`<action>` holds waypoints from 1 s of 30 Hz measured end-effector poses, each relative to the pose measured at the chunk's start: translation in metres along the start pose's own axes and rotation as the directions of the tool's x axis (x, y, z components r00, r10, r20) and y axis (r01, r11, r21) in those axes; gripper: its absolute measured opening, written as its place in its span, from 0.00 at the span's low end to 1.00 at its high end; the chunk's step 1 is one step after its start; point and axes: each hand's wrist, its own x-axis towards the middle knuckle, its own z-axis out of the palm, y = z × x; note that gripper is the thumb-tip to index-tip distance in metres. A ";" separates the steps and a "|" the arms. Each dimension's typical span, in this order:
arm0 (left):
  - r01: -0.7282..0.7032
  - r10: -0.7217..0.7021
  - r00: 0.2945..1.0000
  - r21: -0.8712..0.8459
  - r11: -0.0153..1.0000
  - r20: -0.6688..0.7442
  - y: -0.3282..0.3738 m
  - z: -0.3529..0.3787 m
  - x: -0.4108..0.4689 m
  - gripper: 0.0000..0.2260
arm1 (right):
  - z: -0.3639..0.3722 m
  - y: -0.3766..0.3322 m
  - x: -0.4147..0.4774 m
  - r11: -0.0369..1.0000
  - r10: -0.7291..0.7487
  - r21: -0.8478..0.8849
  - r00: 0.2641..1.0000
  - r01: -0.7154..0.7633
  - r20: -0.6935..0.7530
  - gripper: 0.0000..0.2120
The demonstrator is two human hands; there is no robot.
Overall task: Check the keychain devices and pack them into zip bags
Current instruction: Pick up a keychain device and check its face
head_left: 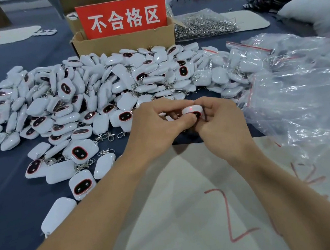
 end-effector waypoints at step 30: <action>0.105 -0.118 0.988 -0.133 0.986 -0.095 -0.006 0.000 0.006 0.19 | 0.000 -0.001 0.004 0.981 0.093 0.178 0.990 -0.073 -0.105 0.15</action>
